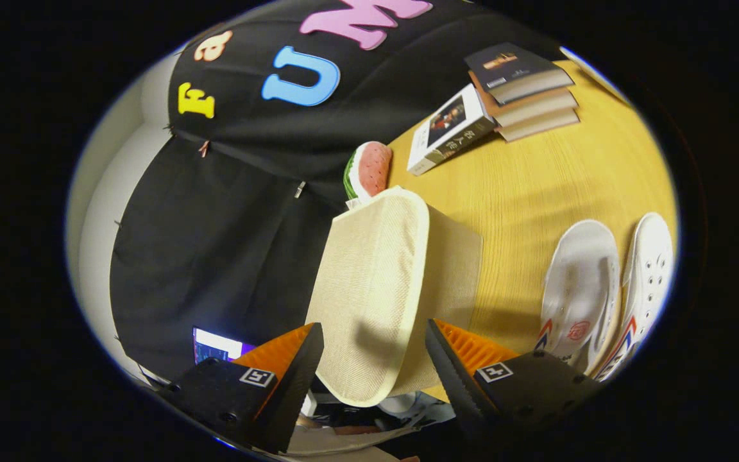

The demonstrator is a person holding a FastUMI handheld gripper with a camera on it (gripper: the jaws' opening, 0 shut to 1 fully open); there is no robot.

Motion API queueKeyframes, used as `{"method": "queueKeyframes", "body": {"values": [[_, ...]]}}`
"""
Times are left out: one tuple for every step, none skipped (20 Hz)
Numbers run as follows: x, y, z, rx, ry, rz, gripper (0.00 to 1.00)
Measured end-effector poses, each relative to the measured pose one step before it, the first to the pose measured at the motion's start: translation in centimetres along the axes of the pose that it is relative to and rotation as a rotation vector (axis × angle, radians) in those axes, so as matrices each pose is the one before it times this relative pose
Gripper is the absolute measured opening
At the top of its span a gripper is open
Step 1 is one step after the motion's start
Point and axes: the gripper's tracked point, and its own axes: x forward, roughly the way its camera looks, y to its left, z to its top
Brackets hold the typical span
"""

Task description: Open the storage box then place both shoes into the box .Put the left shoe in first, then the right shoe, with the right side of both shoes facing outward in a uniform manner.

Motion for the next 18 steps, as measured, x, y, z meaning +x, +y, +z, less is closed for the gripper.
{"method": "queueKeyframes", "body": {"values": [[0.358,-0.547,-0.211,0.0341,0.01262,0.00536,0.98],[0.433,-0.134,-0.108,0.0344,0.01022,0.0103,0.98],[0.38,0.163,-0.228,0.0348,0.01144,0.01839,0.98],[0.352,0.448,-0.284,0.03431,0.01321,0.02235,0.98],[0.365,0.152,-0.381,0.02722,0.01266,0.01541,0.97],[0.516,0.142,-0.126,0.01617,0.0143,0.008,0.97],[0.031,0.033,-0.247,0.00825,0.00878,0.00369,0.93],[0.241,0.044,-0.202,0.01169,0.00517,0.00207,0.8],[-0.177,0.147,-0.171,0.01627,0.01045,0.00491,0.72],[-0.269,0.068,0.264,0.00362,-0.00629,0.00603,0.56],[-0.19,0.482,0.484,-0.00944,-0.02286,0.013,0.4],[-0.226,0.24,0.482,-0.01062,-0.03641,-0.0067,0.24],[-0.315,0.918,0.284,-0.00762,-0.01488,0.01457,0.08],[-0.313,1.229,-0.334,-0.00625,-0.00093,0.01649,0.05],[0.017,1.39,-0.068,-0.01138,-0.00016,0.01495,0.05],[-0.003,1.23,-0.059,-0.01996,0.00152,0.00859,0.05],[0.211,1.406,0.171,-0.0231,0.00093,0.00756,0.05],[0.019,1.666,0.073,-0.01999,-0.0044,0.01088,0.05]]}}
